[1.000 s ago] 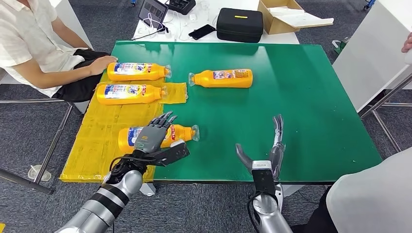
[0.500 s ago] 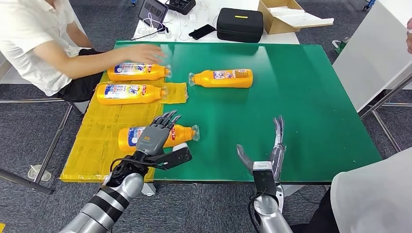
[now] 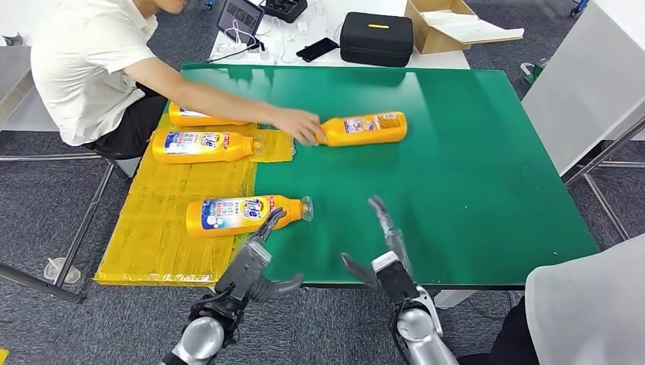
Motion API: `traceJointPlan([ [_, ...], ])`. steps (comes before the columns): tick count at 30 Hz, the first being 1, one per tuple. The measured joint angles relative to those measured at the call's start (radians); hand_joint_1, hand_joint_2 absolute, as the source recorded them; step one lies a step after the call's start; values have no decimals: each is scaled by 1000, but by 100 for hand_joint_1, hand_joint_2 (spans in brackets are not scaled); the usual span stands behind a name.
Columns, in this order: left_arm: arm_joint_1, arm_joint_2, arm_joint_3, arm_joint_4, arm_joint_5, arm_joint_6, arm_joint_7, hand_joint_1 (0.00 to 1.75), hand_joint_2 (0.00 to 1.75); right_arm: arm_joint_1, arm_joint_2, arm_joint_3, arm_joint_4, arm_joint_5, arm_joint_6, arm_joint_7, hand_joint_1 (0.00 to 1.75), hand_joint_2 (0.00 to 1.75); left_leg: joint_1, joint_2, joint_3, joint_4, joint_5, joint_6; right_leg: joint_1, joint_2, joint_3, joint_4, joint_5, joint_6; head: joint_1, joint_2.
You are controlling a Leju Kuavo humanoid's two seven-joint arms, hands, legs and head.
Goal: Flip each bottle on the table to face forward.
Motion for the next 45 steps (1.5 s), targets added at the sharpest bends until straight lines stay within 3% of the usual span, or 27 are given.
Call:
traceJointPlan([
  [3,18,-23,19,-9,74,51,-5,0,175,2,24,-14,1,-127,98,12,0,0,0,0,0,0,0,0,0,0,0,0,0,0,0,0],
  [5,23,-32,27,-25,100,88,-13,0,175,9,46,-18,-13,-188,92,45,0,87,0,0,0,0,0,0,0,0,0,0,0,0,0,0],
  [7,32,-38,35,-43,119,122,-21,0,175,18,65,-15,-34,-188,22,73,0,175,1,1,0,0,0,0,0,0,0,0,0,0,0,0],
  [13,63,-48,49,-109,213,191,-68,0,175,38,87,26,-126,44,-366,19,0,175,1,0,0,0,0,0,0,0,0,0,0,0,0,0],
  [16,78,-49,52,-142,266,207,-79,0,175,50,86,52,-158,126,-466,12,0,175,0,0,0,0,0,0,0,0,0,0,0,0,0,0],
  [23,98,-49,56,-177,278,230,-83,0,175,70,82,92,-180,164,-489,42,0,175,0,0,0,0,0,0,0,0,0,0,0,0,0,0],
  [27,99,-45,55,-177,198,223,-44,0,175,48,49,128,-141,439,-468,228,0,175,0,0,0,0,0,0,0,0,0,0,0,0,0,0],
  [30,89,-46,52,-164,174,145,-25,0,175,-8,8,165,-49,610,-423,313,0,175,0,0,0,0,0,1,0,0,0,0,0,0,0,0],
  [34,67,-52,36,-139,169,67,-11,0,175,-112,-30,184,75,672,-394,374,0,175,-1,0,0,0,1,1,-1,0,0,0,1,1,0,0],
  [45,17,-65,-3,-96,146,73,-10,0,175,-340,-84,169,384,767,-403,487,0,175,0,0,0,0,1,1,0,0,0,0,1,1,0,0],
])
